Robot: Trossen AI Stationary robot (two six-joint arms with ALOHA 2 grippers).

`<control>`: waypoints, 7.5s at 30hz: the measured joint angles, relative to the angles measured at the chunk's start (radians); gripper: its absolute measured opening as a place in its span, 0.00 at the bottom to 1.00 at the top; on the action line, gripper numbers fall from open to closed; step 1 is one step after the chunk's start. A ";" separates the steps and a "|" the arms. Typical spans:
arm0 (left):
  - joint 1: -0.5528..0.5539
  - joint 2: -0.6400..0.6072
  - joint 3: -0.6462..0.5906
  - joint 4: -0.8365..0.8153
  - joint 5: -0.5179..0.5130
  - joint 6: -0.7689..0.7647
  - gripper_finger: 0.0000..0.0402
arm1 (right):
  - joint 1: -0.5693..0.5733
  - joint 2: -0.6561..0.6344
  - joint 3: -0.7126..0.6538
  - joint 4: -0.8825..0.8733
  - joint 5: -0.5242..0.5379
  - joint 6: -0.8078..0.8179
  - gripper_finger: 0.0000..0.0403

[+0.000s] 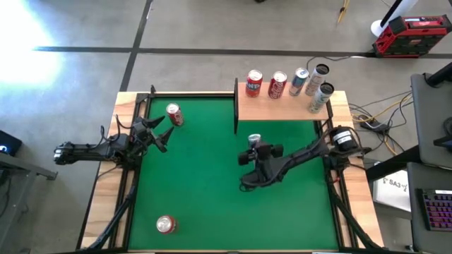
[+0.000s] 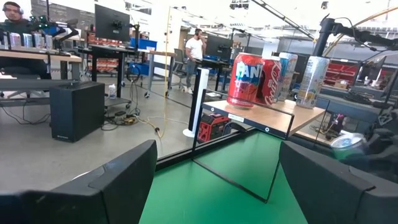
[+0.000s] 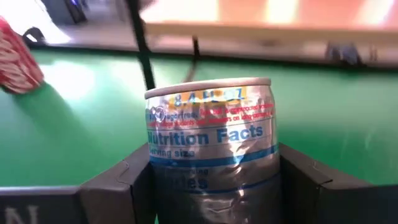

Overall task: Place canned beverage on shelf
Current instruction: Put the blue soda can on the shelf aligned with the other blue soda can

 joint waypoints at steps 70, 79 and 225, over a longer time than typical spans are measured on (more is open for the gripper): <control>0.000 0.000 0.000 0.000 0.000 0.000 0.81 | 0.114 -0.204 0.030 -0.070 -0.357 0.066 0.88; 0.000 0.000 0.000 0.000 0.000 0.000 0.81 | 0.001 -0.241 0.062 -0.068 -0.666 0.056 0.88; 0.000 0.000 0.000 0.000 0.000 0.000 0.81 | -0.045 -0.056 0.344 -0.152 -0.971 -0.056 0.99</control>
